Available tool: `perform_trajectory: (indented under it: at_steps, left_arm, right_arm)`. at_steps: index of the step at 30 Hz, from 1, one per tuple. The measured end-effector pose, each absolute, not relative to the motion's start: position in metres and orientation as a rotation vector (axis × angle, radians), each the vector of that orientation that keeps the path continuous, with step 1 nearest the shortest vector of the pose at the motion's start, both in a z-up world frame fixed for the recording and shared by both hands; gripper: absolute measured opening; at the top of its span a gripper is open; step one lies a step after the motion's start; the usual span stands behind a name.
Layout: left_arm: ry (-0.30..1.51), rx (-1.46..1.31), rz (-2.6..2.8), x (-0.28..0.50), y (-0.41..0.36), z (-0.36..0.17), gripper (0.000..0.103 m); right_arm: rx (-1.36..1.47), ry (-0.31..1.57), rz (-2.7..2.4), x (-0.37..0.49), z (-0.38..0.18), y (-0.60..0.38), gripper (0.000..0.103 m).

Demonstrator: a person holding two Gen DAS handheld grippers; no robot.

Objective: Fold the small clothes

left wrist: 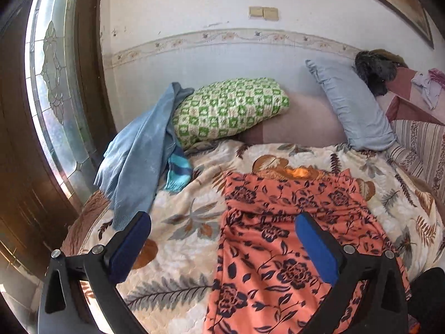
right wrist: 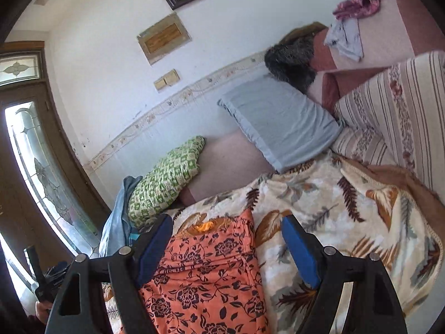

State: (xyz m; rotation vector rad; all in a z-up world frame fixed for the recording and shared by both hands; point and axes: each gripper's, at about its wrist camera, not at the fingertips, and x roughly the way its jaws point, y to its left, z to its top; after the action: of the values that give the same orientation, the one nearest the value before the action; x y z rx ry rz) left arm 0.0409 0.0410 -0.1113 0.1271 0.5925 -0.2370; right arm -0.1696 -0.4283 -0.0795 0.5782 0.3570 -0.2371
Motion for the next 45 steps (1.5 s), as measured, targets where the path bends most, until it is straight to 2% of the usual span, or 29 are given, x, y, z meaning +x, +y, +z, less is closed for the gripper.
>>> perform_trajectory:
  at_steps: [1, 3, 9, 14, 21, 29, 33, 35, 36, 37, 38, 41, 43, 45]
  left_arm:
    - [0.629, 0.131, -0.218, 0.041, 0.047, -0.122, 0.103]
    - [0.695, 0.131, -0.207, 0.038, 0.057, -0.143, 0.103]
    - [0.856, 0.116, -0.235, 0.029, 0.074, -0.188, 0.103]
    - [0.940, 0.115, -0.261, 0.020, 0.082, -0.207, 0.103]
    - [1.008, 0.116, -0.233, 0.019, 0.097, -0.225, 0.103]
    - [0.986, 0.085, -0.276, 0.026, 0.105, -0.240, 0.100]
    - [1.018, 0.090, -0.377, 0.038, 0.090, -0.263, 0.075]
    - [1.056, 0.105, -0.370, 0.047, 0.084, -0.281, 0.069]
    - [1.073, 0.098, -0.371, 0.051, 0.083, -0.289, 0.062]
    - [1.094, 0.083, -0.383, 0.054, 0.082, -0.296, 0.050]
    - [1.115, 0.064, -0.415, 0.055, 0.080, -0.301, 0.044]
    - [1.105, 0.076, -0.453, 0.049, 0.077, -0.303, 0.034]
    - [1.115, 0.053, -0.484, 0.047, 0.080, -0.302, 0.014]
    - [1.127, 0.028, -0.503, 0.047, 0.082, -0.301, 0.011]
  right_arm:
    - [0.617, 0.399, -0.233, -0.163, -0.094, -0.433, 0.069]
    - [0.688, 0.491, -0.224, -0.149, -0.125, -0.439, 0.066]
    - [0.793, 0.784, -0.184, -0.118, -0.205, -0.432, 0.065]
    - [0.801, 0.922, -0.175, -0.121, -0.248, -0.412, 0.066]
    - [0.765, 1.039, -0.180, -0.142, -0.281, -0.391, 0.066]
    - [0.727, 1.056, -0.159, -0.138, -0.280, -0.378, 0.066]
    - [0.688, 1.073, -0.169, -0.130, -0.280, -0.372, 0.066]
    - [0.670, 1.074, -0.181, -0.130, -0.280, -0.370, 0.066]
    - [0.668, 1.075, -0.184, -0.130, -0.280, -0.370, 0.066]
    - [0.670, 1.077, -0.183, -0.130, -0.281, -0.371, 0.066]
    - [0.673, 1.079, -0.186, -0.130, -0.282, -0.372, 0.066]
    - [0.670, 1.080, -0.206, -0.131, -0.284, -0.374, 0.066]
    - [0.671, 1.089, -0.211, -0.132, -0.286, -0.374, 0.066]
    - [0.681, 1.096, -0.211, -0.131, -0.289, -0.375, 0.066]
